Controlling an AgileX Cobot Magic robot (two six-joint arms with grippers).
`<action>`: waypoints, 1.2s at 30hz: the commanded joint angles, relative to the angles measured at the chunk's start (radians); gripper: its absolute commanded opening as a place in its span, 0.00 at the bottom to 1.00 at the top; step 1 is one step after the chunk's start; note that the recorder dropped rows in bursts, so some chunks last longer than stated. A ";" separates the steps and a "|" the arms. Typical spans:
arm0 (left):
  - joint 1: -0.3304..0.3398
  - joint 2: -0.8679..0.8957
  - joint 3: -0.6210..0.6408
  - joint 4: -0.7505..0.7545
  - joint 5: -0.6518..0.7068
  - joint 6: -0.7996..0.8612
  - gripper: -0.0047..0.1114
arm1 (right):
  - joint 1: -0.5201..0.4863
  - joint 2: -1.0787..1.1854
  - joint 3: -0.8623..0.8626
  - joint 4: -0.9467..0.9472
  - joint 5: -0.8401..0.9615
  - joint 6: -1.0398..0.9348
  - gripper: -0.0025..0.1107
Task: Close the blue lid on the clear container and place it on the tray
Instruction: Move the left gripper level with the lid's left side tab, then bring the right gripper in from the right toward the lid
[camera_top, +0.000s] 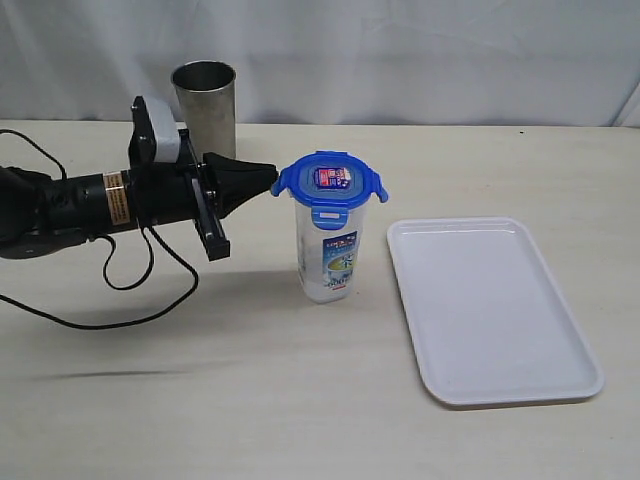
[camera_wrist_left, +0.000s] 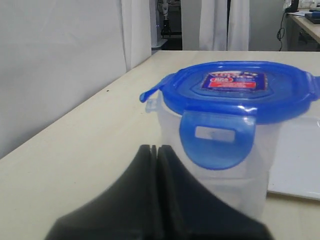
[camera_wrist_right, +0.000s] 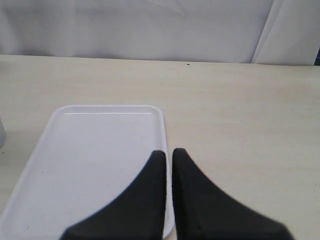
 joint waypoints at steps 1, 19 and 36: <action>-0.001 0.002 0.000 0.050 -0.014 0.000 0.04 | -0.006 -0.004 0.003 0.002 0.002 0.004 0.06; -0.001 0.002 0.000 0.053 -0.014 0.000 0.04 | -0.006 -0.004 0.003 0.151 -0.327 0.011 0.06; -0.001 0.002 0.000 0.041 -0.014 0.000 0.04 | -0.006 0.103 -0.219 0.463 -0.385 0.011 0.06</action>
